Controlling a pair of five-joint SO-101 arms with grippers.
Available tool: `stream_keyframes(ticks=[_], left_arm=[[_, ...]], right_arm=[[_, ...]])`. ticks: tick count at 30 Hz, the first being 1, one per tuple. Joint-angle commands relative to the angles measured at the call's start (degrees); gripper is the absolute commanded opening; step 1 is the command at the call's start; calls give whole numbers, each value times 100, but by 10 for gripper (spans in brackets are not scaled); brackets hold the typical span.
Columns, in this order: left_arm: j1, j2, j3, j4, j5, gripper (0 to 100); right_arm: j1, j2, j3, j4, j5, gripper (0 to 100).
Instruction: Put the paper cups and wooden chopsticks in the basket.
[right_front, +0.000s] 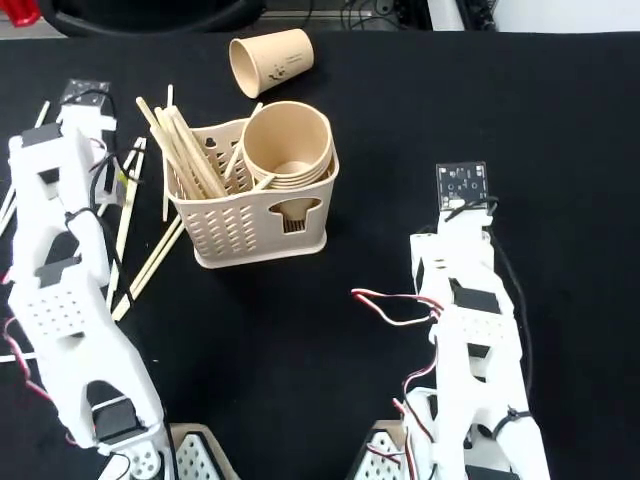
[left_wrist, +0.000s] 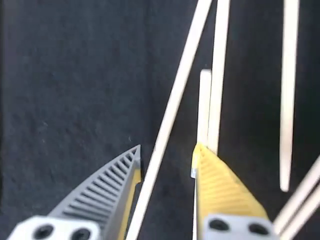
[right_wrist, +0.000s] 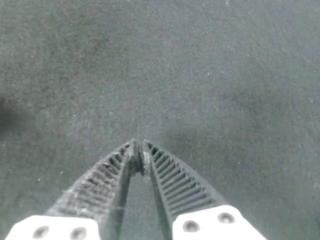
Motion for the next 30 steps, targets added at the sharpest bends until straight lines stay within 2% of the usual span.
stream_keyframes(ticks=[1,8,11,13,16,30], left_arm=[[13,343,-1033,79,-79,175],[-22,1380,-2044,105,-97,172],[-31,1829,-2273,114,-404,169],[-84,2031,-2334,158,-633,131],[-119,2251,-2475,422,-800,20],[-110,2303,-3319,1785,-800,28]], right_arm=[[-53,-171,-48,-114,44,13],[-53,-171,-40,-114,44,13],[-53,-171,-40,-114,44,13],[-53,-171,-40,-114,44,13],[-53,-171,-48,-114,44,13],[-53,-171,-40,-114,44,13]])
